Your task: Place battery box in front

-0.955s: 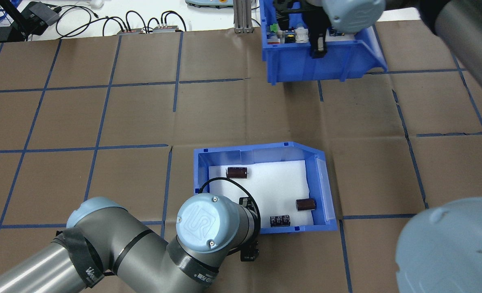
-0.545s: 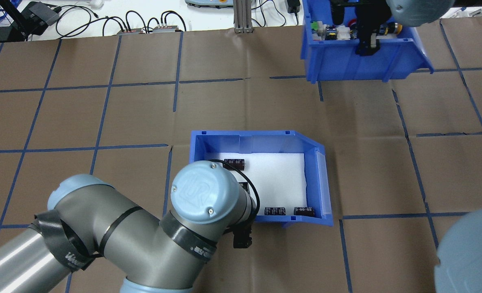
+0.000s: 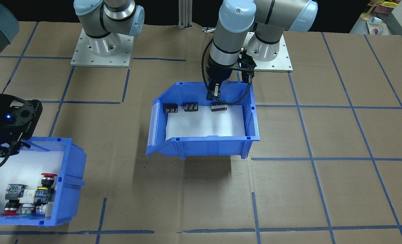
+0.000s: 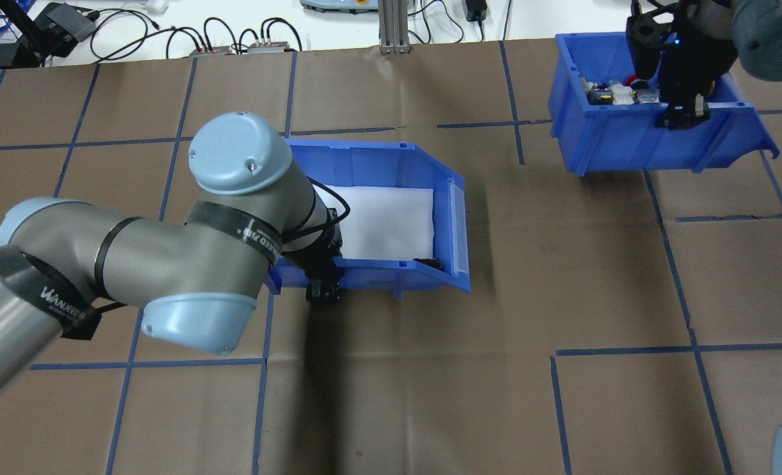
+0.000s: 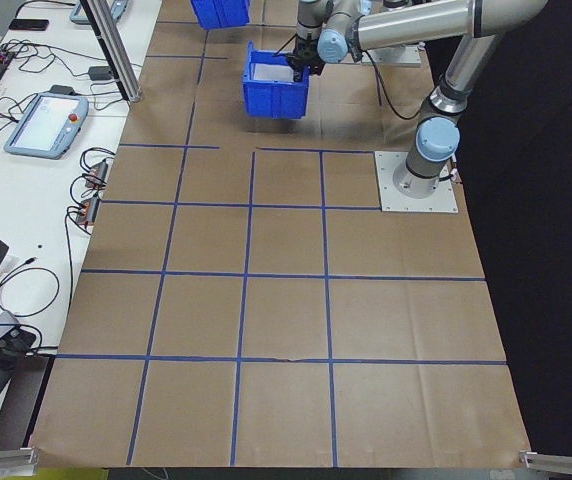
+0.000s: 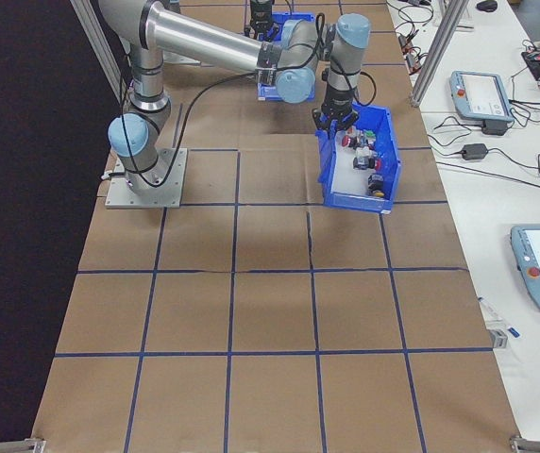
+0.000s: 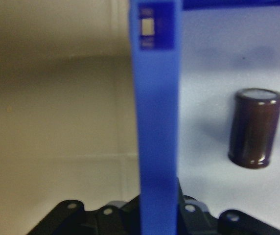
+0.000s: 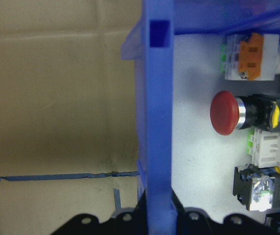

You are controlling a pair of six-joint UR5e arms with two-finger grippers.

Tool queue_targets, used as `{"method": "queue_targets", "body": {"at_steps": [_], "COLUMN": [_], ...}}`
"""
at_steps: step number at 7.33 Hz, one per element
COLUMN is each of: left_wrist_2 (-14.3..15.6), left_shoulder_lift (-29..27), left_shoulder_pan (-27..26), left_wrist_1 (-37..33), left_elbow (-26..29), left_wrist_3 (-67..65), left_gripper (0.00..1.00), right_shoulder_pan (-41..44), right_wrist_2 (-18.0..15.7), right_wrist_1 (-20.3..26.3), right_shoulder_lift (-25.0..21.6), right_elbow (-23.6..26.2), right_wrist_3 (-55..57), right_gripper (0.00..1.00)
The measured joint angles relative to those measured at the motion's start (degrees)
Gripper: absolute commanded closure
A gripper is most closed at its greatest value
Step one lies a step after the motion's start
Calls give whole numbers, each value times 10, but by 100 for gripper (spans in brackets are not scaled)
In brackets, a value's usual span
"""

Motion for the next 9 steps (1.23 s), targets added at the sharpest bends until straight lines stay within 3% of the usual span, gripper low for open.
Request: {"method": "queue_targets", "body": {"at_steps": [6,9], "left_wrist_2": [-30,-54], "left_shoulder_lift": [-229,-293], "left_shoulder_pan": [16,6], "left_wrist_1": [5,9], "left_elbow": [240,309], "left_wrist_3": [-24,-48], "left_gripper": [98,85], "right_shoulder_pan": [-24,-43], "right_wrist_2": [0,-1], "right_wrist_1": [-32,-39], "right_shoulder_lift": [-57,-97], "right_elbow": [114,174], "right_wrist_3": [-61,-76], "right_gripper": [96,96]}}
